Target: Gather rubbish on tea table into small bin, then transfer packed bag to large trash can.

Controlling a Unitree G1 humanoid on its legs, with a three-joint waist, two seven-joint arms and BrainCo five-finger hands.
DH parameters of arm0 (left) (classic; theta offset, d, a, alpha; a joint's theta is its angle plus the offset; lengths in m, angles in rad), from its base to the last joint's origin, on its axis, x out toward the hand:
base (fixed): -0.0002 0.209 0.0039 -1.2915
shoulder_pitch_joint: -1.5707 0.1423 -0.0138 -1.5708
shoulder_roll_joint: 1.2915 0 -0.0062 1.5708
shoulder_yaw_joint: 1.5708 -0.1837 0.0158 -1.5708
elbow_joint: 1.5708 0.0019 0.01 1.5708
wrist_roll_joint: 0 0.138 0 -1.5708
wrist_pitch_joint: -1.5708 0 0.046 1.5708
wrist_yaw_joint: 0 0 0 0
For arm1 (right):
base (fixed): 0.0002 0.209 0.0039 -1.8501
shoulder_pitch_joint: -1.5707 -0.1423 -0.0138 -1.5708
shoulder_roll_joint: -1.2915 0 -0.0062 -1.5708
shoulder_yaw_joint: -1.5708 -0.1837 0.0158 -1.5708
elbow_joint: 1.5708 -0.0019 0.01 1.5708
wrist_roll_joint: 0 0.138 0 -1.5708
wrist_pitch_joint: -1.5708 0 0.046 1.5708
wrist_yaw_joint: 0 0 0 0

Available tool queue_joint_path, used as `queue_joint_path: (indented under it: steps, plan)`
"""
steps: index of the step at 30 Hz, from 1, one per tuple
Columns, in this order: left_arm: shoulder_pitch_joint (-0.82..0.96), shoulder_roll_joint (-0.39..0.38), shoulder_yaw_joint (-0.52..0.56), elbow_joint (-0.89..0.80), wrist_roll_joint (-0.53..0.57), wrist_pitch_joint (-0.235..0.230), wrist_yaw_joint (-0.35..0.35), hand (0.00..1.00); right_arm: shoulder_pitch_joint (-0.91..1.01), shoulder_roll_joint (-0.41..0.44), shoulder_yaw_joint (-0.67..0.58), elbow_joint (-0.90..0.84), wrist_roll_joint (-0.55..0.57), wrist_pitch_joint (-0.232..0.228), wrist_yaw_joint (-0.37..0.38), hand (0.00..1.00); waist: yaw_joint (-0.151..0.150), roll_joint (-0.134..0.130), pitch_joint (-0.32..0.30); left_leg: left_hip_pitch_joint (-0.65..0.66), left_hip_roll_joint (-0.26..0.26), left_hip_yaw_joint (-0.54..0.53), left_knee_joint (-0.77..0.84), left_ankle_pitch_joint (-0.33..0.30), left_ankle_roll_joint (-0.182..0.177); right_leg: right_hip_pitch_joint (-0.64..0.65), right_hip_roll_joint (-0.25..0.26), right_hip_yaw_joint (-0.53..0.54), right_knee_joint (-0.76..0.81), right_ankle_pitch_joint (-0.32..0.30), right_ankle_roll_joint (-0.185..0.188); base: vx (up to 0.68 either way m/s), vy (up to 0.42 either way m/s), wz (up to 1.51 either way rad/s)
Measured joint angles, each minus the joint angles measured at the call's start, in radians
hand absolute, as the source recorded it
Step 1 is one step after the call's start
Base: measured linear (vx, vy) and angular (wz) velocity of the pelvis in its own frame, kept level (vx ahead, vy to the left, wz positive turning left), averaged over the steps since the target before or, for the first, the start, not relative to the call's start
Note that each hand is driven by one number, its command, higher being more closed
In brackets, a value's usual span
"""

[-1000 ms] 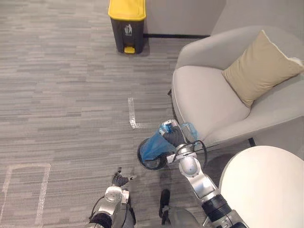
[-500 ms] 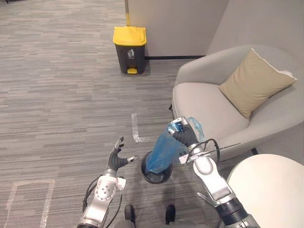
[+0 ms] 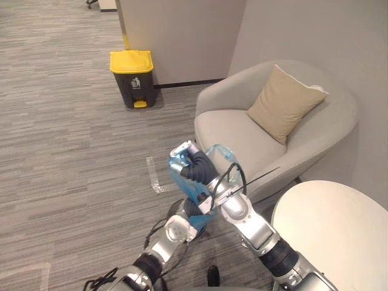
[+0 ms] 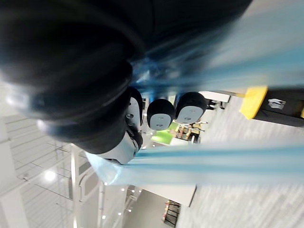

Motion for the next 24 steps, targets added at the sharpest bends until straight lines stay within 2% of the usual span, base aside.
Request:
queue_joint_path:
  steps: [3, 7, 9, 12, 13, 15, 16, 17, 19, 22, 24]
  plan:
    - [-0.065, -0.007, 0.0, 0.112, 0.037, 0.044, 0.046, 0.0, -0.037, 0.0, 0.025, 0.033, 0.035, 0.015, -0.01, 1.0, -0.028, -0.002, -0.003, 0.001, 0.003, 0.024, -0.001, 0.001, -0.002, -0.017, 0.01, 0.035, -0.001, 0.015, -0.002, -0.04, -0.019, -0.35]
    - [-0.122, -0.009, 0.002, 0.175, 0.104, 0.1, 0.089, 0.0, -0.089, 0.0, 0.09, 0.033, 0.104, 0.02, -0.01, 1.0, -0.056, -0.008, -0.008, 0.001, 0.004, 0.024, -0.005, 0.002, -0.009, -0.025, 0.014, 0.054, -0.001, 0.023, -0.004, -0.03, -0.02, -0.16]
    - [-0.139, -0.011, 0.005, 0.192, 0.124, 0.117, 0.102, 0.0, -0.106, 0.0, 0.099, 0.033, 0.117, 0.019, -0.01, 1.0, -0.059, -0.011, -0.013, 0.002, 0.003, 0.024, -0.006, 0.002, -0.009, -0.026, 0.015, 0.058, -0.001, 0.025, -0.003, -0.01, -0.009, -0.04]
    - [-0.181, 0.041, 0.094, 0.149, 0.138, 0.156, 0.096, 0.0, -0.135, 0.005, 0.086, 0.026, 0.177, 0.018, -0.003, 1.0, -0.05, -0.021, -0.025, 0.0, 0.002, 0.02, -0.006, 0.004, -0.012, -0.026, 0.012, 0.049, -0.005, 0.027, -0.002, -0.01, -0.009, -0.04]
    - [-0.112, 0.139, 0.085, -0.057, 0.122, 0.152, 0.091, 1.0, -0.136, 0.005, 0.038, 0.001, 0.223, 0.01, 0.002, 1.0, -0.041, -0.023, -0.025, -0.003, 0.004, 0.012, -0.005, 0.004, -0.012, -0.026, 0.013, 0.046, -0.004, 0.029, -0.002, -0.01, -0.019, 0.06]
    - [0.109, 0.304, 0.09, -0.516, 0.05, 0.06, 0.056, 1.0, -0.121, -0.008, -0.033, -0.096, 0.287, -0.031, -0.014, 1.0, -0.02, -0.02, -0.026, -0.017, 0.005, -0.017, -0.006, 0.005, -0.011, -0.026, 0.012, 0.021, -0.007, 0.027, 0.0, 0.02, -0.027, 0.33]
    - [0.18, 0.316, 0.103, -0.619, 0.043, 0.037, 0.057, 1.0, -0.114, -0.007, -0.052, -0.119, 0.296, -0.049, -0.019, 1.0, -0.005, -0.019, -0.028, -0.018, 0.004, -0.026, -0.006, 0.005, -0.011, -0.024, 0.012, 0.016, -0.008, 0.024, 0.004, 0.07, -0.009, 0.45]
    - [0.283, 0.278, 0.098, -0.68, 0.026, -0.004, 0.051, 1.0, -0.111, -0.001, -0.077, -0.129, 0.295, -0.062, -0.017, 1.0, 0.035, -0.012, -0.037, -0.016, 0.001, -0.038, -0.005, 0.007, -0.01, -0.015, 0.01, 0.004, -0.008, 0.019, 0.01, 0.09, 0.011, 0.35]
    - [0.351, 0.205, 0.061, -0.643, 0.025, -0.007, 0.028, 1.0, -0.108, 0.016, -0.06, -0.113, 0.292, -0.061, -0.013, 1.0, 0.07, -0.004, -0.041, -0.015, -0.004, -0.066, 0.0, 0.008, -0.008, 0.003, 0.002, -0.007, -0.01, 0.019, 0.01, 0.08, 0.04, 0.46]
    - [0.35, 0.149, 0.024, -0.598, 0.027, -0.007, 0.011, 1.0, -0.076, 0.074, -0.024, -0.081, 0.252, -0.056, -0.008, 1.0, 0.062, -0.019, -0.049, -0.017, -0.012, -0.084, 0.0, 0.011, -0.003, 0.009, -0.008, -0.003, -0.011, 0.019, 0.01, 0.0, 0.046, 0.22]
    - [0.327, 0.141, 0.025, -0.592, 0.027, -0.007, 0.011, 1.0, -0.05, 0.081, -0.025, -0.091, 0.249, -0.059, -0.009, 1.0, 0.05, -0.025, -0.053, -0.018, -0.015, -0.083, -0.001, 0.006, -0.002, 0.009, -0.015, 0.002, -0.012, 0.019, 0.01, -0.03, 0.023, -0.05]
